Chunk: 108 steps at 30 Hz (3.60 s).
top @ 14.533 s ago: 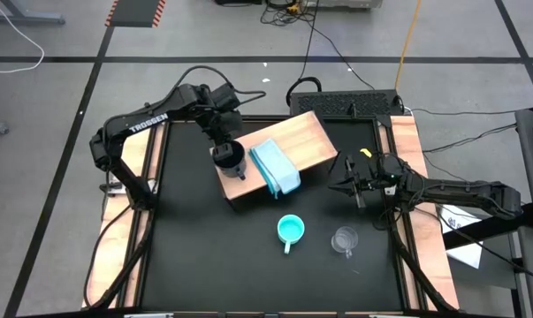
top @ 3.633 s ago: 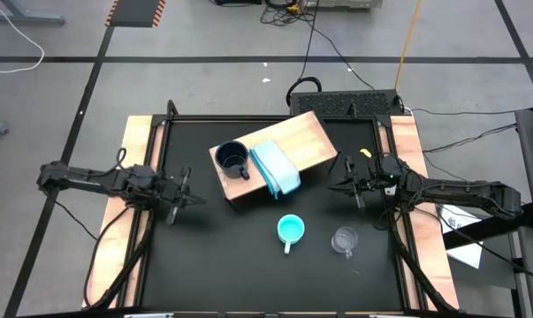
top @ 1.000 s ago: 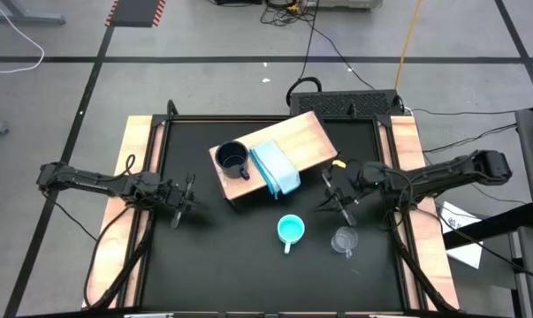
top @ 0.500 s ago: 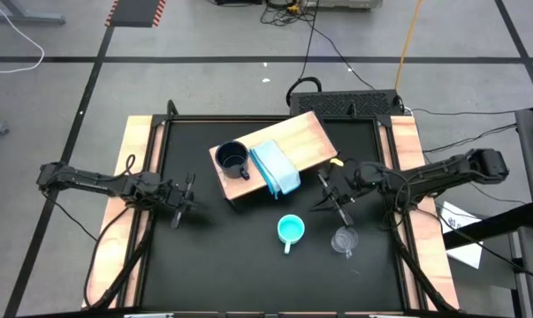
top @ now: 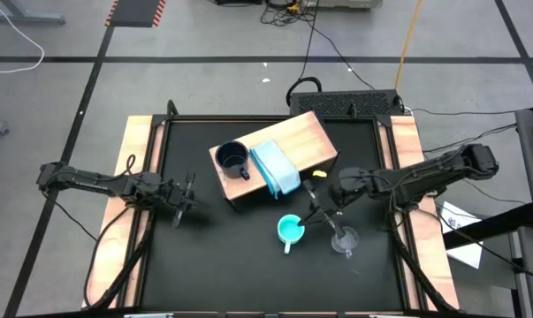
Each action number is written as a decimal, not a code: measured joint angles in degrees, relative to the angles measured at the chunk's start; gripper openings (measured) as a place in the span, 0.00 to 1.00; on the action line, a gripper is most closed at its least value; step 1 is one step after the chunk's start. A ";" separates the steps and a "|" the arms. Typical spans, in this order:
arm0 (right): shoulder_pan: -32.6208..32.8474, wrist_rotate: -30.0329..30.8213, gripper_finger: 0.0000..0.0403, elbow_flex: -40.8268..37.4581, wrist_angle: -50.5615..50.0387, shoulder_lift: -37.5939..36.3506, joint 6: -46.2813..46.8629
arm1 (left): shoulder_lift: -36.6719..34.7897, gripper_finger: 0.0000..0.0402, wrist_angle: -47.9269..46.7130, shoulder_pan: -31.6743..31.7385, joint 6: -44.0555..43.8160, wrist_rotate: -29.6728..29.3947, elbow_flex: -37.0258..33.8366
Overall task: Stack small to large cups/mugs on shelf
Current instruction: Put the light blue mug over the folded light blue napkin on the shelf
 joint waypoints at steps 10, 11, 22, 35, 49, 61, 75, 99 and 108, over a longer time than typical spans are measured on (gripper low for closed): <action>-0.04 3.97 0.00 1.17 -8.48 1.73 -1.81 | 0.00 0.00 0.07 0.00 0.05 -0.11 0.00; -0.05 5.25 0.00 1.17 -8.90 1.73 -2.30 | 0.00 0.00 0.07 0.00 0.05 -0.12 0.00; -0.07 5.90 0.00 1.17 -12.30 1.94 -4.23 | 0.00 0.00 0.09 0.00 -0.59 -0.15 0.00; -0.07 6.05 0.05 1.19 -13.81 4.59 -0.41 | 0.00 0.00 0.17 0.00 -0.50 -0.17 0.00; -0.93 12.04 0.48 8.64 -27.69 4.60 5.39 | -0.02 0.01 -0.02 0.00 -0.60 -0.17 0.00; -2.01 11.92 0.54 11.52 -32.73 11.71 11.05 | -0.02 0.01 -1.27 0.00 -0.62 -0.17 0.00; -1.44 11.63 0.54 23.66 -44.39 22.82 8.65 | 0.00 0.01 -2.26 0.00 -0.19 -0.17 0.00; -1.44 11.63 0.49 23.64 -43.58 25.08 6.08 | 0.00 0.03 -2.55 0.00 -0.21 -0.15 0.00; -1.44 11.63 0.28 23.64 -43.16 25.08 4.56 | 0.00 0.06 -2.56 0.00 -0.65 -0.16 0.00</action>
